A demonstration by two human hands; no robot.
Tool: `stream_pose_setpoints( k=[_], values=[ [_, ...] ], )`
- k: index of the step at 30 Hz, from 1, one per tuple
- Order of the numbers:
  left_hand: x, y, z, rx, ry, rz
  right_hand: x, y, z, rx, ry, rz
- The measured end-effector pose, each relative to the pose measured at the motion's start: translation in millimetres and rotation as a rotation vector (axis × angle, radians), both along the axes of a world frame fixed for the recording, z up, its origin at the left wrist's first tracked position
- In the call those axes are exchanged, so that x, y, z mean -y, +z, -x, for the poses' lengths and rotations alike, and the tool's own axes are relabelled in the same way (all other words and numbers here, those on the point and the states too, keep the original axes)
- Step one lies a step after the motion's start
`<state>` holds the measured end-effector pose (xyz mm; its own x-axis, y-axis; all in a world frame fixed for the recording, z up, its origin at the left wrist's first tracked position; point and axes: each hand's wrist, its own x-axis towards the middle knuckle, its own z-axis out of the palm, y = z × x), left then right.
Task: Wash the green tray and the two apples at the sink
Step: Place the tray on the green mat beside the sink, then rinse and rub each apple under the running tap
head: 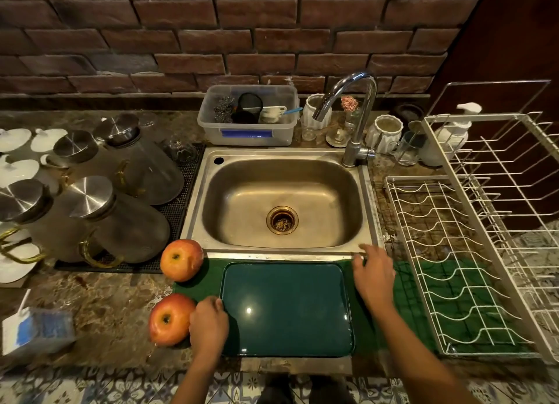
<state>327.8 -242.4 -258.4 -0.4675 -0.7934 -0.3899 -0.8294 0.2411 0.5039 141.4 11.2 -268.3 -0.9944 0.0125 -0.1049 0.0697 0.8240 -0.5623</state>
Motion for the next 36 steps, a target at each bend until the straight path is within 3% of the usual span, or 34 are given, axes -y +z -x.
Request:
stream_pose_setpoints(
  k=[6,11,20,25,27,30,32,34,36],
  values=[
    [0.7,2.4,2.7,-0.027,0.033,-0.043,-2.8,-31.9,46.5,-0.004,0.311,-0.302],
    [-2.5,4.2,5.1,-0.012,0.064,-0.037,-2.3,-52.3,45.5,-0.04,0.366,-0.519],
    [2.1,13.1,7.4,0.108,0.002,-0.07,-1.7,-49.5,43.7,-0.052,0.361,-0.515],
    [-4.8,34.1,4.0,0.177,-0.069,0.041,-4.2,-56.9,45.4,-0.087,0.364,-0.497],
    [-3.9,42.0,-1.4,0.113,-0.089,0.111,-5.2,-60.8,46.7,-0.106,0.358,-0.496],
    [3.7,47.4,-20.4,-0.129,-0.022,0.284,-4.6,-64.4,47.5,-0.127,0.35,-0.5],
    [12.1,42.9,-36.6,-0.163,0.041,0.438,-4.4,-64.6,47.8,-0.132,0.355,-0.512],
    [21.7,32.5,-50.5,-0.094,0.151,0.404,-4.6,-63.8,47.7,-0.133,0.363,-0.533],
    [29.6,21.2,-59.6,-0.055,0.263,0.227,-4.9,-63.0,47.8,-0.137,0.362,-0.532]
  ],
)
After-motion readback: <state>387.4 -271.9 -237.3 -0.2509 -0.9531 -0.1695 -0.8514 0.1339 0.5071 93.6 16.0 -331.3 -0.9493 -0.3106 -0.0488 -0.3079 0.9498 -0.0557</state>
